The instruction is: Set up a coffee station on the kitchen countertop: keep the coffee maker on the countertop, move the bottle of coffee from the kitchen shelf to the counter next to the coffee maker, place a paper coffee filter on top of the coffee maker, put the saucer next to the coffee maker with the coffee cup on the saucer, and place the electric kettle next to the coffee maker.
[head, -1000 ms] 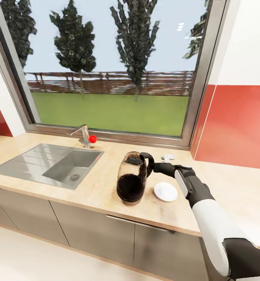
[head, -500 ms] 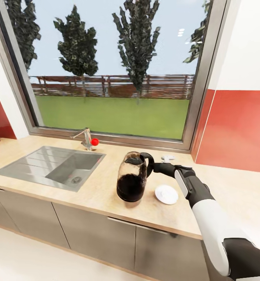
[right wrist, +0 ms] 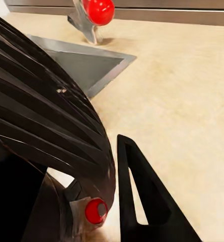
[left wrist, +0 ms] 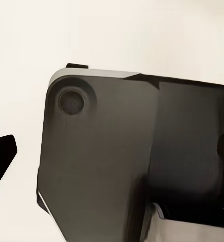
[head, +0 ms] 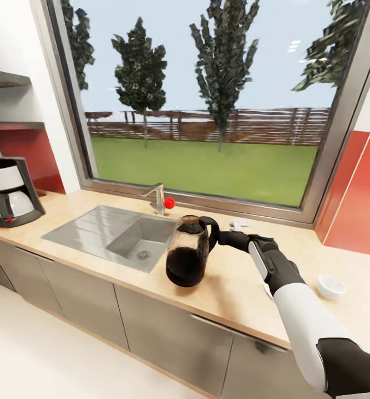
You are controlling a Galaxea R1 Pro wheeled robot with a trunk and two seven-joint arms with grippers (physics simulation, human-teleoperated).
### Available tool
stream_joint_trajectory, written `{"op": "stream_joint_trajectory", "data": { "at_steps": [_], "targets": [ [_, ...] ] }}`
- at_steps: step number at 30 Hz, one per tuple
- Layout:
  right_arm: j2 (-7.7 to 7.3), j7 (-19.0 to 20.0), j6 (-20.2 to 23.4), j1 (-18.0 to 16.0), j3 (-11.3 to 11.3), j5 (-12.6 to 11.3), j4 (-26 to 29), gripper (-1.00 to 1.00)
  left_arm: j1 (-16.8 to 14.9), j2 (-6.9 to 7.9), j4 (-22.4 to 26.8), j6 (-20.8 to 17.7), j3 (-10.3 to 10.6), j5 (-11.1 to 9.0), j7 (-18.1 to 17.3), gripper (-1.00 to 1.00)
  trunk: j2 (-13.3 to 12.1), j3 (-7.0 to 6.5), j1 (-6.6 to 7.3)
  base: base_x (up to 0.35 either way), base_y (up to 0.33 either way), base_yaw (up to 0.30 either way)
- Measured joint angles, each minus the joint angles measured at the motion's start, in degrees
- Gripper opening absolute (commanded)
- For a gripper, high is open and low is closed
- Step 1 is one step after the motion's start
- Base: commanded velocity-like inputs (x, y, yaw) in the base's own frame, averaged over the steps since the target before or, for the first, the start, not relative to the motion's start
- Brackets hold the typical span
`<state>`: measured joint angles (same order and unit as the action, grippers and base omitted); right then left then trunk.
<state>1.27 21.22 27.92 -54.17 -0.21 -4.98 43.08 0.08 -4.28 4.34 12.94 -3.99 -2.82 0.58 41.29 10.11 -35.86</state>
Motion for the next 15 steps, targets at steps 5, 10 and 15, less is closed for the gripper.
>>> {"op": "stream_joint_trajectory", "data": {
  "at_steps": [5, 10, 15],
  "targets": [
    [0.00, 0.00, 0.00, 0.00, 0.01, -0.01, 0.00, -1.00, 0.00, 0.00, 0.00, 0.05, 0.00, 0.00, -0.01, 1.00, 0.00, -0.23, 0.00, 0.101, 0.307, 0.268],
    [0.01, 0.00, 0.00, 0.00, 0.00, 0.00, 0.00, -1.00, 0.00, 0.00, 0.00, 0.02, 0.02, 0.00, 0.02, 1.00, 0.00, -0.45, 0.01, 0.141, 0.307, 0.268],
    [0.02, 0.00, 0.00, 0.00, 0.00, 0.01, 0.00, -1.00, 0.00, 0.00, 0.00, 0.06, 0.00, -0.02, -0.05, 1.00, 0.00, -0.68, 0.01, 0.163, 0.307, 0.265]
  ]
}}
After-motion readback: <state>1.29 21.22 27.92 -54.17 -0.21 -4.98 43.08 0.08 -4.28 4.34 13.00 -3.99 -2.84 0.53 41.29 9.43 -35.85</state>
